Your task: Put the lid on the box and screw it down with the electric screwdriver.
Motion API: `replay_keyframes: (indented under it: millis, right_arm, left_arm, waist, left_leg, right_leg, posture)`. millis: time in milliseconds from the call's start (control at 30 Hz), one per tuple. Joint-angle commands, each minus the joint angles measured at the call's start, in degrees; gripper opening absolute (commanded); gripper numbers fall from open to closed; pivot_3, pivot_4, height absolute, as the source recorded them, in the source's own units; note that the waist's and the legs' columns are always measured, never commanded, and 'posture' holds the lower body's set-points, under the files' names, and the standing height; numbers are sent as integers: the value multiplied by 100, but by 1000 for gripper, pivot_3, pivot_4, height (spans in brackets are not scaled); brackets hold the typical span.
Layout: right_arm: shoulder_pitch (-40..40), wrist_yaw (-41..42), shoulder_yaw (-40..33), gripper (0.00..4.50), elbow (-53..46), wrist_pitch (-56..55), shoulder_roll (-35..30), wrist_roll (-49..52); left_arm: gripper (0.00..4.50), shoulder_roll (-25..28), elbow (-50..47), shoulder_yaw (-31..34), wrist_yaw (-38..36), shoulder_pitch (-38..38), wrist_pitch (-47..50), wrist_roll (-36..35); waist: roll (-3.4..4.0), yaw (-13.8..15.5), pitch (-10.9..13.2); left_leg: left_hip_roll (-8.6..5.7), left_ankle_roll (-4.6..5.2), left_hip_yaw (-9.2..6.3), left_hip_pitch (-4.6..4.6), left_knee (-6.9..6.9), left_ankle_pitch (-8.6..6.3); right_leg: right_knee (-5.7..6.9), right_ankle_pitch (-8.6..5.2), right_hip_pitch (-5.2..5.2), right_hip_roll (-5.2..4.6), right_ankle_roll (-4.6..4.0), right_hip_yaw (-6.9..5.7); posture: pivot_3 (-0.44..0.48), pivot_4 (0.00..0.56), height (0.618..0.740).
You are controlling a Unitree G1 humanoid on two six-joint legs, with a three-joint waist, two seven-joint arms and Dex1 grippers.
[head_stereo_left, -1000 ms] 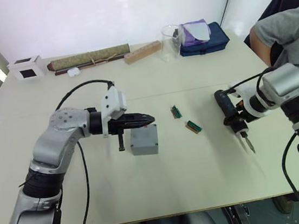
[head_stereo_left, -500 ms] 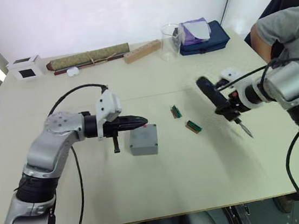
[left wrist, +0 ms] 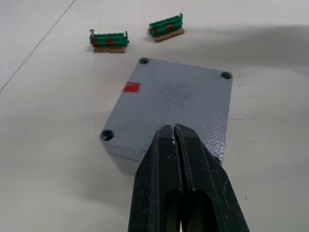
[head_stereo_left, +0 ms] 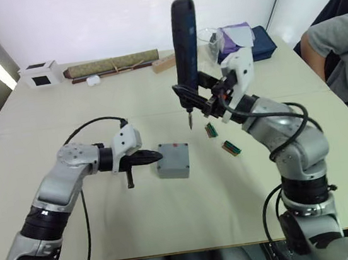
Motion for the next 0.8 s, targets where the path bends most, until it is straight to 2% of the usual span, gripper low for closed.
replay_keyframes:
  millis: [33, 367, 800]
  right_arm:
    - [211, -71, 278, 2103, -123, -793, 196, -264]
    - [821, -87, 600, 2103, 36, -1495, 341, -526]
    - [1044, -76, 700, 2103, 161, -1883, 223, -839]
  left_arm:
    - [0, -97, 137, -74, -10, -94, -140, 120]
    - [0, -225, 362, -178, 33, -117, -250, 359]
    - [0, -207, 393, -153, 31, -168, -230, 368]
  waist:
    - [0, -11, 0]
    - [0, -6, -1]
    - [-1, -5, -2]
  left_leg:
    - [1, 0, 0, 0, 0, 0]
    - [1, -1, -1, 5, 1, 0]
    - [1, -1, -3, 7, 1, 0]
  right_leg:
    - [1, 0, 0, 1, 0, 0]
    - [3, 0, 2, 1, 0, 1]
    - [4, 0, 4, 2, 0, 0]
  posture:
    - [0, 150, 736]
    - [0, 150, 736]
    - [0, 150, 736]
